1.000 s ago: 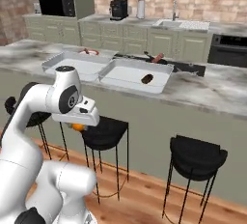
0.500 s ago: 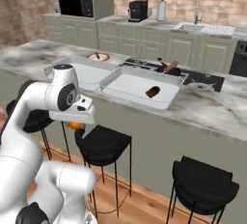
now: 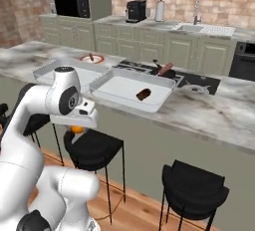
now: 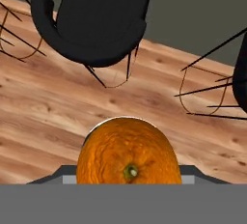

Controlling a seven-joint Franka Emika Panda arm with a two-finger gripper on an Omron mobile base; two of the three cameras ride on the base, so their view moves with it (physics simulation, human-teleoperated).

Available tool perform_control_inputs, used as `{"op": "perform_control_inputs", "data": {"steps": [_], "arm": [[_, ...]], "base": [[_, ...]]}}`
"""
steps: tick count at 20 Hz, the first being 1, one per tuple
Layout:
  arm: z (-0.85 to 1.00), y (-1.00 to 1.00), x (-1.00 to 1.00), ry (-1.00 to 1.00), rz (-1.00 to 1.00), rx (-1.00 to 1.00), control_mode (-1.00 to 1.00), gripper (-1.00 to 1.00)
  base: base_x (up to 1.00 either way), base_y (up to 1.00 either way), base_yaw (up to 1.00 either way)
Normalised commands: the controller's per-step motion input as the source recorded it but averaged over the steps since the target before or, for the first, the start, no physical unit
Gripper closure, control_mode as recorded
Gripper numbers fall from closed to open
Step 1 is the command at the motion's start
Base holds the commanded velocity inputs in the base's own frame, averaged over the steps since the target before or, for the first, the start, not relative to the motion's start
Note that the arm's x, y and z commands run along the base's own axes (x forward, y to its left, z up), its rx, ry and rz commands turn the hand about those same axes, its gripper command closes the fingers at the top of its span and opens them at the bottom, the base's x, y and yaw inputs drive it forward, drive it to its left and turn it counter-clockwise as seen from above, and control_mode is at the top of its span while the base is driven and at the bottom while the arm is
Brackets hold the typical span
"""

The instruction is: Place the cold items (sweet potato and tangerine) from the fridge in one tupperware on the dining counter. Place the warm items (kebab skewer and hot dog) in the stove area in another tupperware.

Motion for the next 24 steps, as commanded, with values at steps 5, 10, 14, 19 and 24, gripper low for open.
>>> {"op": "perform_control_inputs", "data": {"steps": [5,10,14,19,24], "arm": [[0.00,0.00,0.00,0.00,0.00,0.00,1.00,1.00],[0.00,0.00,0.00,0.00,0.00,0.00,1.00,1.00],[0.00,0.00,0.00,0.00,0.00,0.00,1.00,1.00],[0.00,0.00,0.00,0.00,0.00,0.00,1.00,1.00],[0.00,0.00,0.00,0.00,0.00,0.00,1.00,1.00]], "base": [[0.08,-0.52,0.12],[0.48,-0.21,0.08],[0.60,0.08,0.00],[0.40,0.10,0.00],[0.50,0.09,0.00]]}}
